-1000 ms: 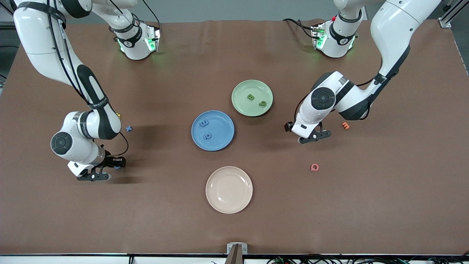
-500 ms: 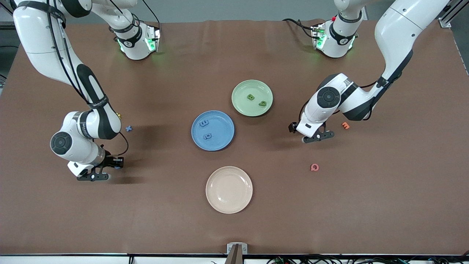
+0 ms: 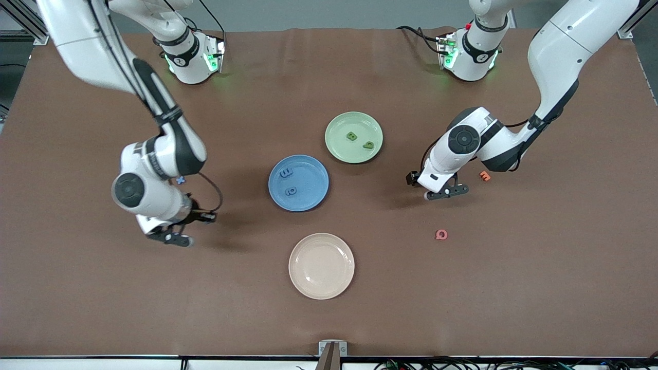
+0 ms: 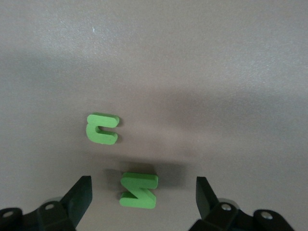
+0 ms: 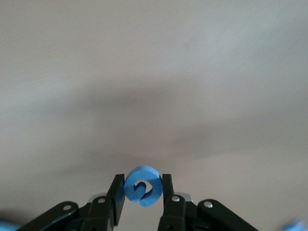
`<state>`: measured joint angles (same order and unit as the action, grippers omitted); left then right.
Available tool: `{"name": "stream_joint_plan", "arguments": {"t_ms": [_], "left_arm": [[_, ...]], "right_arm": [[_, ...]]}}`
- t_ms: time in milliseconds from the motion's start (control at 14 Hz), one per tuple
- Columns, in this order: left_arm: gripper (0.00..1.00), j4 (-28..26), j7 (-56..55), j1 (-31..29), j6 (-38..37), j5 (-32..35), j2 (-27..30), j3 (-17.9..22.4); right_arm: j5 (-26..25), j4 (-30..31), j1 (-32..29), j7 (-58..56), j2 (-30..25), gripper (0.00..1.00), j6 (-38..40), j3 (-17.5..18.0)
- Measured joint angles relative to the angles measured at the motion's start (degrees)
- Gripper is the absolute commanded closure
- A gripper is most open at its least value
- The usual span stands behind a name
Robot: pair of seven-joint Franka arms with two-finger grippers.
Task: Sort letters by color into matching plates
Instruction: 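Drop the blue G on the blue plate while the left gripper grasps M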
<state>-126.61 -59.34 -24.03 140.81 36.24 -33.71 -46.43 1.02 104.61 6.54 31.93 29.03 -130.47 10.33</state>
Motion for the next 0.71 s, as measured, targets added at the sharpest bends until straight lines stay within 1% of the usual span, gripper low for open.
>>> {"name": "stream_joint_plan", "arguments": {"t_ms": [143,286,429,500,571,643,714], "left_arm": [[0.25,-0.2,-1.1,0.0,0.3,1.0,-0.8,0.1],[0.37,-0.3,-2.4,0.0,0.4,2.2,-1.4,0.1],[0.52,-0.2,-2.8,0.0,0.7,2.5,-1.6,0.1],[0.58,-0.2,-2.9,0.0,0.7,2.5,-1.6,0.1],[0.65,-0.2,-2.9,0.0,0.7,2.5,-1.5,0.1],[0.72,-0.2,-2.9,-0.1,0.7,2.5,-1.4,0.1],[0.78,-0.2,-2.9,-0.1,0.6,2.5,-1.2,-0.1]], "right_arm": [[0.0,0.1,4.1,13.0,-0.8,0.98,-0.1,3.1],[0.0,0.3,10.0,23.7,-0.8,0.98,-1.8,3.6],[0.0,0.7,14.4,30.5,-0.7,0.96,-2.8,3.6],[-0.1,0.8,15.9,33.0,-0.7,0.80,-3.1,3.5],[-0.1,1.0,17.0,34.9,-0.7,0.35,-3.5,3.4],[-0.1,1.1,17.9,36.2,-0.7,0.10,-3.8,3.4],[-0.2,1.1,18.6,36.9,-0.7,0.08,-3.8,3.3]]}}
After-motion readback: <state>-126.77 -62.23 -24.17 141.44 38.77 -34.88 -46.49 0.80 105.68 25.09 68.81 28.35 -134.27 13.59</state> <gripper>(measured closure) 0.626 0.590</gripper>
